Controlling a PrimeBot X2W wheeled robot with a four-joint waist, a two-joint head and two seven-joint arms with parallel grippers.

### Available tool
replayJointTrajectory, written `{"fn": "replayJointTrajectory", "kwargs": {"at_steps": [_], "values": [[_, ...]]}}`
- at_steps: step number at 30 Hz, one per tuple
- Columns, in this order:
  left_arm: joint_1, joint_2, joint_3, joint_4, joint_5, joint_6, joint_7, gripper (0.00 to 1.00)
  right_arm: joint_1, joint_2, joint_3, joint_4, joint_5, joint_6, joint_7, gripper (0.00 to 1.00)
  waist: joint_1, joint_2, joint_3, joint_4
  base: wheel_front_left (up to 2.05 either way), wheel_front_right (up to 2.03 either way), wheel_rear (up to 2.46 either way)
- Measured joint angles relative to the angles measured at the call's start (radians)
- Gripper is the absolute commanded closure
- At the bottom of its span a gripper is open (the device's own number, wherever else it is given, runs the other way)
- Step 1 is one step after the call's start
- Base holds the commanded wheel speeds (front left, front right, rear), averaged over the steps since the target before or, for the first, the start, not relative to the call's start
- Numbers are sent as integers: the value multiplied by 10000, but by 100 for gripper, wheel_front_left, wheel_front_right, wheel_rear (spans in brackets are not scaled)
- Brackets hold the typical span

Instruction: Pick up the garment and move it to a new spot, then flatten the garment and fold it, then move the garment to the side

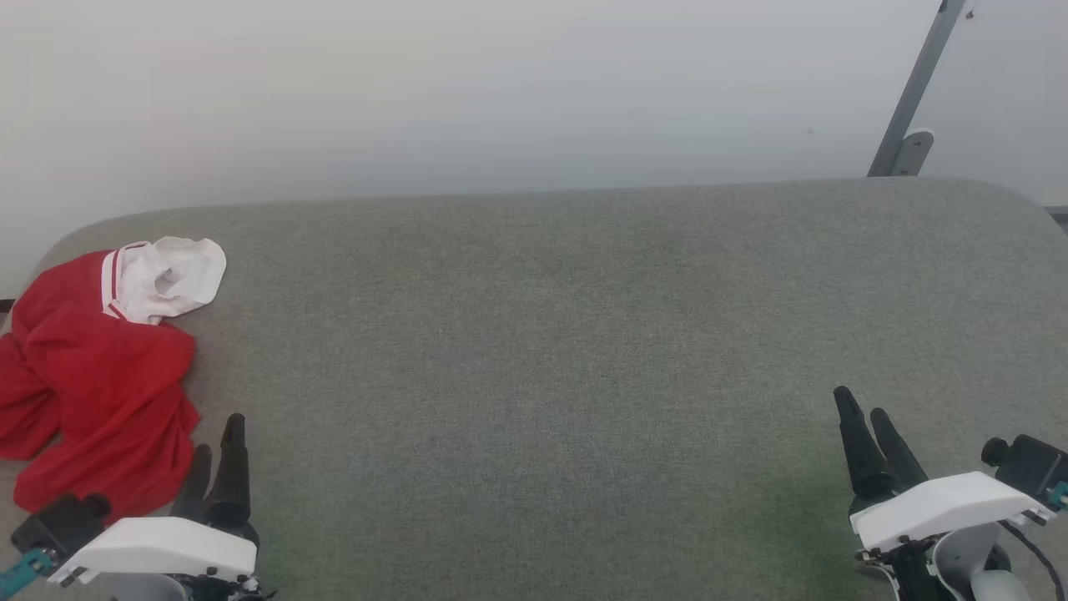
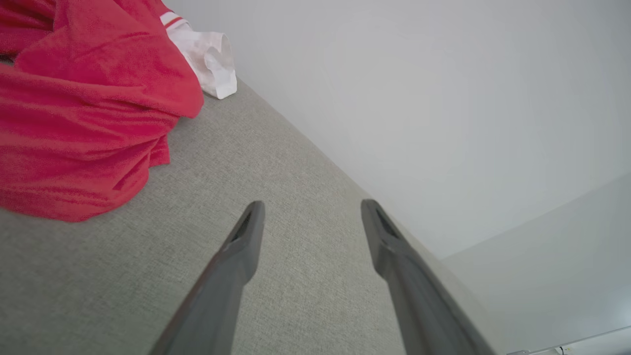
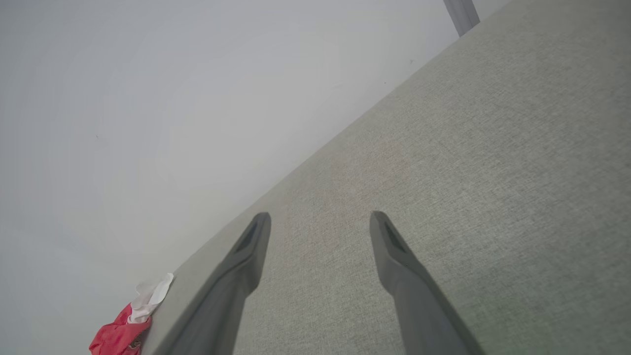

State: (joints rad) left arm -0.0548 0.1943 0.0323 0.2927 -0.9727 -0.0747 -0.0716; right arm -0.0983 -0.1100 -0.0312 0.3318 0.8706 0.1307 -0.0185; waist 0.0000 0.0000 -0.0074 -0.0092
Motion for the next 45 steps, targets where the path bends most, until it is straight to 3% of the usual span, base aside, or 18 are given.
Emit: {"fn": "replayJointTrajectory", "kwargs": {"at_steps": [24, 45], "values": [[124, 176, 276, 136, 2943, -483, -688, 0, -49, -125, 71, -105, -2957, 2, -506, 0, 0, 0, -19, -15, 0, 0, 0], [233, 481, 27, -59, 4715, -529, -1197, 0, -142, -198, 230, -192, -4955, 2, -882, 0, 0, 0, -69, -40, 0, 0, 0]]}}
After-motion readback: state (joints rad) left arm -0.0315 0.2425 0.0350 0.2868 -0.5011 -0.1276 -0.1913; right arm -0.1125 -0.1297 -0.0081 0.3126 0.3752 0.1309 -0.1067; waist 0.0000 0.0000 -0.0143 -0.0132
